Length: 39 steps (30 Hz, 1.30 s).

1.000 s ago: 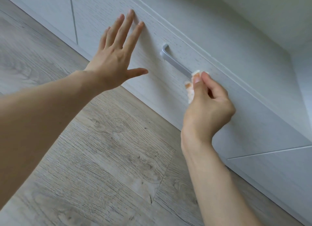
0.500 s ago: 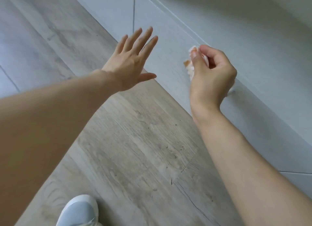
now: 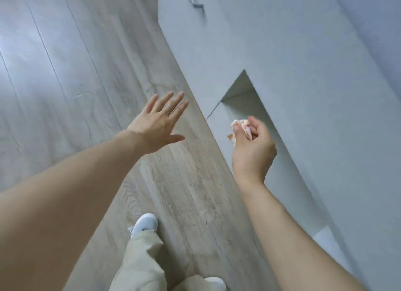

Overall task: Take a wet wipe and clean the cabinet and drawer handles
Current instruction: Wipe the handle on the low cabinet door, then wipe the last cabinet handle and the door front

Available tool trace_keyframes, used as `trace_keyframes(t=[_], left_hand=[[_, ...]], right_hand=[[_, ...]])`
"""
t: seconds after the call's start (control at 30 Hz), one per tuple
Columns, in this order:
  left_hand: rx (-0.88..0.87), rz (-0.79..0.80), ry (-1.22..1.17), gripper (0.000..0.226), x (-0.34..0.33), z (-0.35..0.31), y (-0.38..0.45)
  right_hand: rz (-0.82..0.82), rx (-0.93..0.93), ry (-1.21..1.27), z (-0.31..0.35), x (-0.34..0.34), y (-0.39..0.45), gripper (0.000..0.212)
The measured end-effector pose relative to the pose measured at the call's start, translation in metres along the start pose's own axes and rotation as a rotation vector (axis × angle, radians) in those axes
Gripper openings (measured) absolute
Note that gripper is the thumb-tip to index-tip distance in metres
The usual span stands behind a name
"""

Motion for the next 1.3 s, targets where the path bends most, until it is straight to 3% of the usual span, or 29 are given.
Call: trace_keyframes(t=[0.27, 0.6, 0.8, 1.03, 1.3], left_hand=[[-0.068, -0.051, 0.033, 0.085, 0.171, 0.011, 0.021], [-0.105, -0.032, 0.105, 0.084, 0.254, 0.049, 0.136], [-0.146, -0.025, 0.094, 0.083, 0.280, 0.082, 0.221], [-0.236, 0.096, 0.215, 0.082, 0.279, 0.147, 0.278], [-0.459, 0.227, 0.312, 0.078, 0.225, 0.214, 0.333]], right_hand=[[0.062, 0.061, -0.005, 0.168, 0.020, 0.049, 0.027], [0.033, 0.065, 0.052, 0.244, -0.004, 0.162, 0.024], [0.000, 0.013, 0.014, 0.259, -0.040, 0.234, 0.025], [-0.023, -0.100, -0.037, 0.276, -0.103, 0.264, 0.025], [-0.231, -0.318, -0.008, 0.265, -0.190, 0.250, 0.024]])
Point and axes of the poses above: each hand's wrist, its own y-axis towards the middle knuckle, its own x-axis out of the back of the hand, z = x × y, the point moved 10 cm from there along y, towards the middle knuckle, and after that the axes turned 11 degrees about -y, right-handed, at the moved point
